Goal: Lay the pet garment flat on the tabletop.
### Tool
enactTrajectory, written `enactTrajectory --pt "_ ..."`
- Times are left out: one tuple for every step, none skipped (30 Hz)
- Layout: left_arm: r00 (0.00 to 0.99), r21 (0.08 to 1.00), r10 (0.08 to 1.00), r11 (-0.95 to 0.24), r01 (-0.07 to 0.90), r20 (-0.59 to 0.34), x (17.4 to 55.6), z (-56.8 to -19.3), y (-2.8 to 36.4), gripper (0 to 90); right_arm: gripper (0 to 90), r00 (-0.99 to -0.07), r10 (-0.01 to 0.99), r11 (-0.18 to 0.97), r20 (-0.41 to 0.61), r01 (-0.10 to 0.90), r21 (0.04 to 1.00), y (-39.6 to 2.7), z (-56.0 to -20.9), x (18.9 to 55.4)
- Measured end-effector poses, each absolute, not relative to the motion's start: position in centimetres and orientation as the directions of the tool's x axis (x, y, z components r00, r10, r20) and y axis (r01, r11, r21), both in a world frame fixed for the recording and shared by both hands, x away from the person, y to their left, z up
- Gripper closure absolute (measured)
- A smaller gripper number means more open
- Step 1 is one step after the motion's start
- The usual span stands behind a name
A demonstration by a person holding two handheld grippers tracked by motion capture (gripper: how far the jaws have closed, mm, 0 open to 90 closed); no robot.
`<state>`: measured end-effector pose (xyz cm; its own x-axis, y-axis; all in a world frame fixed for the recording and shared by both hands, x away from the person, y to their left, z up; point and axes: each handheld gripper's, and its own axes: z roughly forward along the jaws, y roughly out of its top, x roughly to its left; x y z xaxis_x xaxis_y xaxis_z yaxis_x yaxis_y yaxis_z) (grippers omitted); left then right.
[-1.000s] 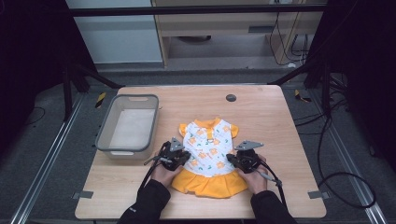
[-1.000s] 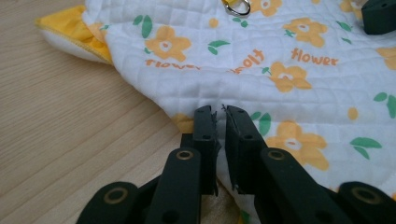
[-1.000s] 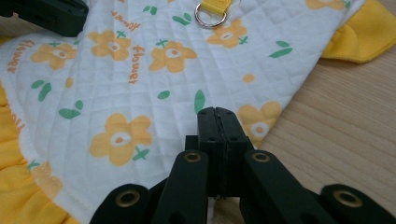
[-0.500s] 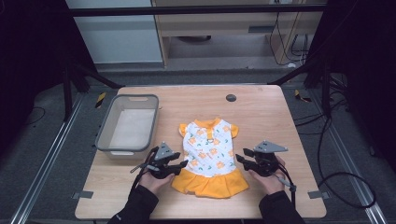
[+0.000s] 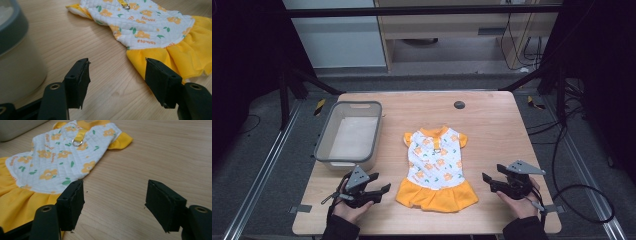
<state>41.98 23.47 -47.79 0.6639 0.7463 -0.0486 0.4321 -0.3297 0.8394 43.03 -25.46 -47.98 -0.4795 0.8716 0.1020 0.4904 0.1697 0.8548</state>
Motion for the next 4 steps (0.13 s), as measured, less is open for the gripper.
enactTrajectory --pt "0.655 0.839 0.754 -0.327 0.436 -0.047 41.9 -47.8 24.0 33.1 28.1 -0.472 0.875 0.162 0.106 0.492 0.855 -25.7 -48.0 42.9" --pt "0.647 0.839 0.761 -0.324 0.437 -0.043 41.8 -47.9 24.5 32.6 27.2 -0.461 0.881 0.154 0.108 0.494 0.855 -26.1 -48.0 42.8" --pt "0.639 0.839 0.768 -0.32 0.441 -0.044 41.7 -47.9 24.8 32.2 26.5 -0.452 0.886 0.151 0.105 0.495 0.856 -26.3 -48.1 42.7" --pt "0.629 0.839 0.776 -0.313 0.446 -0.045 41.7 -48.0 25.2 31.6 26.0 -0.448 0.888 0.149 0.106 0.497 0.855 -26.6 -48.2 42.7"
